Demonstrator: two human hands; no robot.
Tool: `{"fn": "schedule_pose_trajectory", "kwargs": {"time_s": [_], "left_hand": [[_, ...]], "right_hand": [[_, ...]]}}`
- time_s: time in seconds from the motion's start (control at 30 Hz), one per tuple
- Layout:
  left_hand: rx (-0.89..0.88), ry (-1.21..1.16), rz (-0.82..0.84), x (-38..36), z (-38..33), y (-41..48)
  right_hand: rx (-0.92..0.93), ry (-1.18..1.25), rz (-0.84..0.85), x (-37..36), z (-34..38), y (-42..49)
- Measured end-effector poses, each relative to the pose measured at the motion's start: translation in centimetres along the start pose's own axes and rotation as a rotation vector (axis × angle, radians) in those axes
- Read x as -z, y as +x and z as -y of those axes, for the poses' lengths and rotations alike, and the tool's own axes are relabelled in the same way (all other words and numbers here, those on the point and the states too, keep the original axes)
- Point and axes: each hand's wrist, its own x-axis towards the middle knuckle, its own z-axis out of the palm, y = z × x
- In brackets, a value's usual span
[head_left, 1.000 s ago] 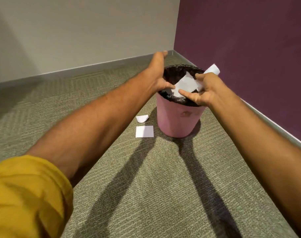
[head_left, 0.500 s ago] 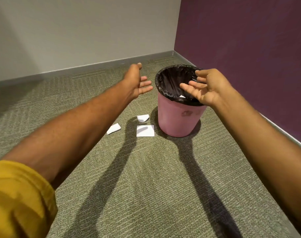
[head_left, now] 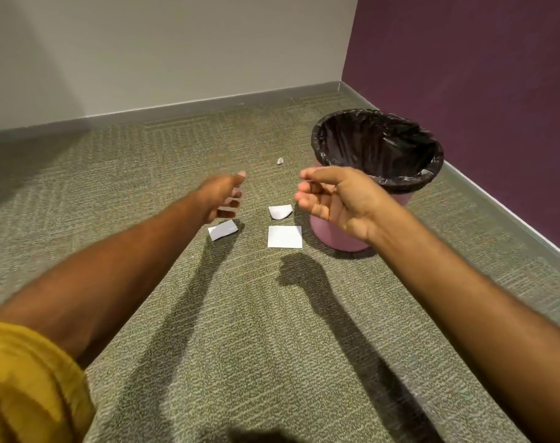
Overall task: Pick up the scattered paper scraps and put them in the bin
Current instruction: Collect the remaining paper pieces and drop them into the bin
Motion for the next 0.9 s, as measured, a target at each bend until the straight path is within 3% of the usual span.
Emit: {"fn": "schedule_pose_trajectory", "kwargs": {"time_s": [0.5,0.67,0.9], "left_hand": [[-0.151,0.829,-0.150,2.3,11.1,5.4],[-0.223,1.091,-0.210,2.0,12.3,6.2],[-0.293,1.050,-0.226,1.5,12.8,7.0]], "right_hand": [[-0.261,0.049,-0.148,0.9,-11.3,9.7],[-0.184,-0.354,-0.159,1.6,-14.5,11.9],[0.185,-1.182,-0.148,3.5,-16.8,15.4]]}}
